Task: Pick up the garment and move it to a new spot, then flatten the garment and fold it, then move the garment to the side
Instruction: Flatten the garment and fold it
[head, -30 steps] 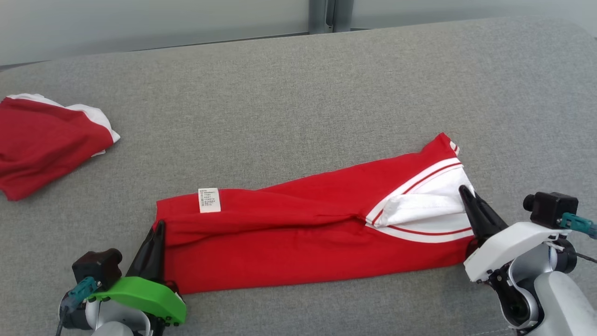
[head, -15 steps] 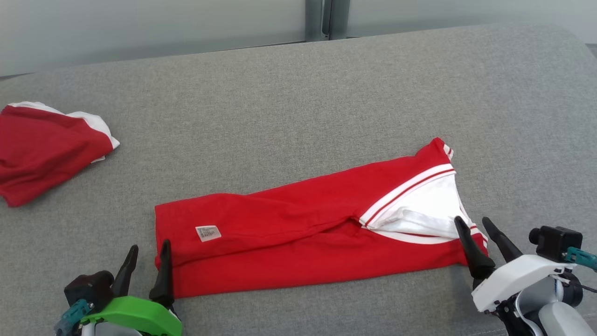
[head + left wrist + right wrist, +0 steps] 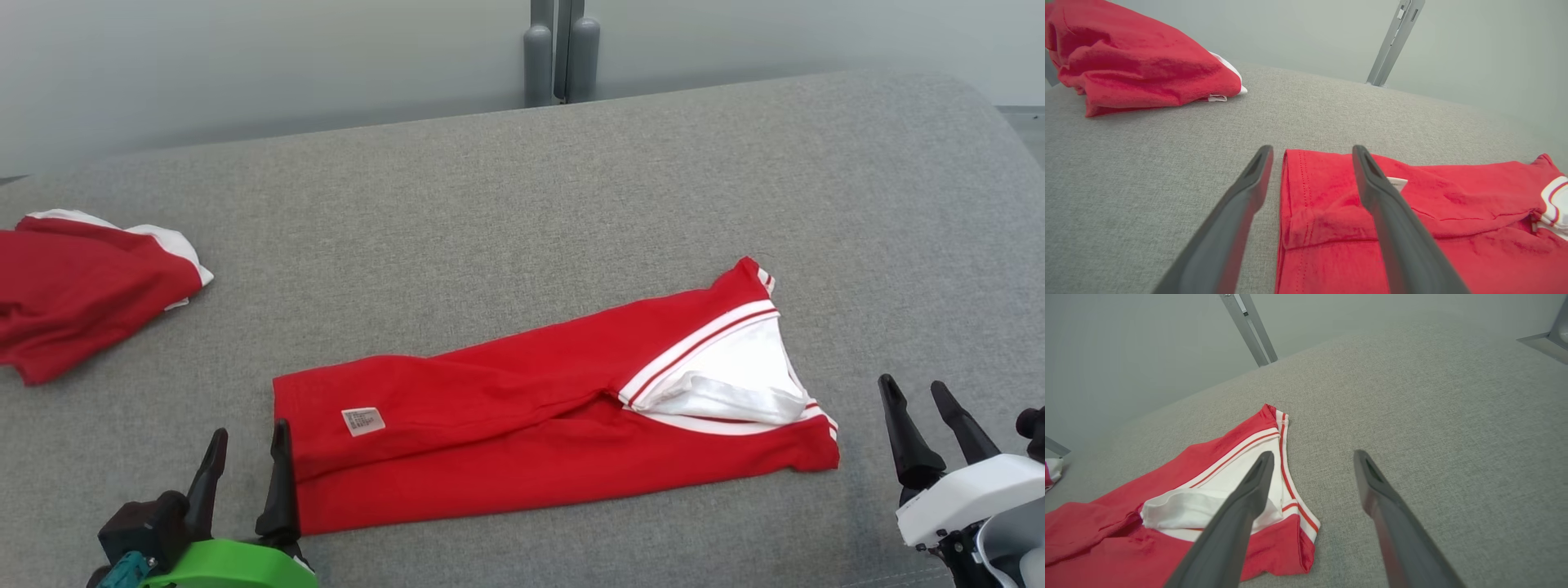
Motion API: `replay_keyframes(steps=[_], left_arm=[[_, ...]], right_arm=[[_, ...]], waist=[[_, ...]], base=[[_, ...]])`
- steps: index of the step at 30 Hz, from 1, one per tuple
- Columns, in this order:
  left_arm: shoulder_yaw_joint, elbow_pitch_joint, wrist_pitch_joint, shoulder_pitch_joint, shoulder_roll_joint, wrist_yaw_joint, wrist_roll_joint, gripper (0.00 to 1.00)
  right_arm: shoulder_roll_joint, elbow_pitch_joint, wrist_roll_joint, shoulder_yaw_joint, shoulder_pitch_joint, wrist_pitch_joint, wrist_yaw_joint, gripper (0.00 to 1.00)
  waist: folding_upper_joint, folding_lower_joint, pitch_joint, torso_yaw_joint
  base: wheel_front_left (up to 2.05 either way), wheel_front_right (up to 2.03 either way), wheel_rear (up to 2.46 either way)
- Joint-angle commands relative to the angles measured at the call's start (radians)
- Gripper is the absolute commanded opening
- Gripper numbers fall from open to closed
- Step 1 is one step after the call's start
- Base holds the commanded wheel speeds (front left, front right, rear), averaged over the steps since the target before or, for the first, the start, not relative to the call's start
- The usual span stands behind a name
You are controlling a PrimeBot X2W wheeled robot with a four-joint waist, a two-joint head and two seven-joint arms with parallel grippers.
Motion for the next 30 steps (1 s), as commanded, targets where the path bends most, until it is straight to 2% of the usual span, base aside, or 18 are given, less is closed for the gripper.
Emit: replay_keyframes(steps=[1, 8, 17, 30], left_arm=[[0.000, -0.008, -0.003, 0.015, 0.001, 0.007, 0.011, 1.00], [-0.013, -0.041, -0.002, 0.018, -0.009, 0.025, 0.021, 1.00], [-0.023, -0.063, 0.001, 0.017, -0.011, 0.035, 0.027, 1.00], [-0.021, -0.078, 0.001, 0.020, -0.014, 0.050, 0.032, 1.00]], right_arm=[[0.001, -0.005, -0.011, -0.004, 0.005, 0.005, 0.000, 1.00], [-0.009, -0.009, -0.044, -0.005, -0.028, 0.062, 0.000, 1.00], [-0.041, 0.056, -0.082, 0.033, -0.115, 0.142, 0.000, 1.00], [-0.093, 0.279, -0.102, 0.086, -0.242, 0.301, 0.000, 1.00]], waist=[[0.0000, 0.0001, -0.009, 0.000], [0.0000, 0.0001, -0.034, 0.012], [0.0000, 0.0001, -0.051, 0.063], [0.0000, 0.0001, -0.033, 0.164]], base=[[0.00, 0.00, 0.00], [0.00, 0.00, 0.00], [0.00, 0.00, 0.00], [0.00, 0.00, 0.00]])
